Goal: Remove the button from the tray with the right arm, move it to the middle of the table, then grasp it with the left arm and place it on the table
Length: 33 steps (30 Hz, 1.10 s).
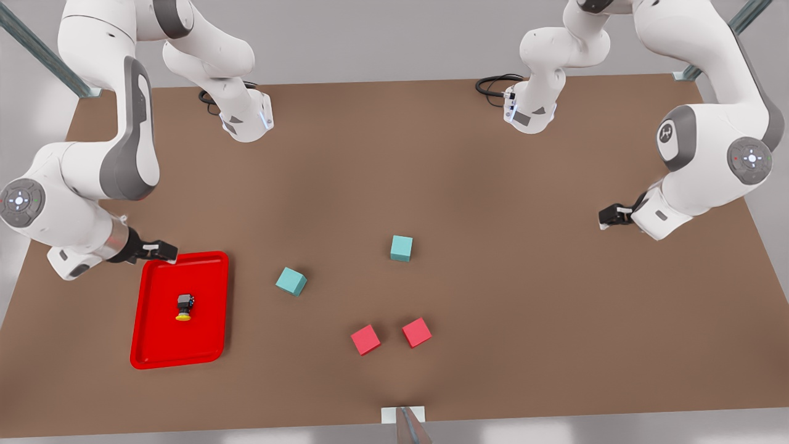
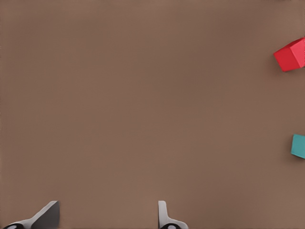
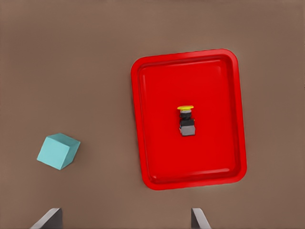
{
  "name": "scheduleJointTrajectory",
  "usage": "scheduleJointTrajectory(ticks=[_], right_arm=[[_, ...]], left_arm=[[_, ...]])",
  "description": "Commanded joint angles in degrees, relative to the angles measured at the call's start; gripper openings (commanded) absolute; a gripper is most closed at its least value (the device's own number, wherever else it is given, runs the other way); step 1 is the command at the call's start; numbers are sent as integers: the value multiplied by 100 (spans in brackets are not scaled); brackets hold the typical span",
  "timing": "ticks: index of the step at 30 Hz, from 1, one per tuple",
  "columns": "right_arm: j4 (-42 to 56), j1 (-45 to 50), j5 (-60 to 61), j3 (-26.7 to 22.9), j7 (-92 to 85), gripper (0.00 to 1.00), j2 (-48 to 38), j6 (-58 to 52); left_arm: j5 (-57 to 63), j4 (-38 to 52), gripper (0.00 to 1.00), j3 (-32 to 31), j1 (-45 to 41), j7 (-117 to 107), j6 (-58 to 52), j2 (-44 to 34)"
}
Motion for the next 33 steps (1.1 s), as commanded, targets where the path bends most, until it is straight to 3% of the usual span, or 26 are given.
scheduleJointTrajectory(ticks=[1, 5, 10, 12, 17, 33], right_arm=[[3, 28, -20, 2, 96, 100, -4, 529], [-234, 37, -3, 2, 96, 100, 66, 660], [-331, 63, -12, 28, 78, 100, 831, 1284], [-849, 2, -47, -16, -79, 100, 919, 2110], [-876, -605, -12, -24, -1143, 100, 1683, 3139], [-840, -824, -442, -33, -2277, 100, 2580, 3280]], left_arm=[[45, 9, 100, -10, 2, 362, 468, -17], [45, 238, 100, -1, -112, 45, 336, 53], [124, 247, 100, -28, -121, -52, -16, 325], [72, 256, 100, -45, -121, -51, -59, 308], [72, 264, 100, -45, -121, 10, -77, 317], [151, 256, 100, -36, -130, -52, 336, 774]])
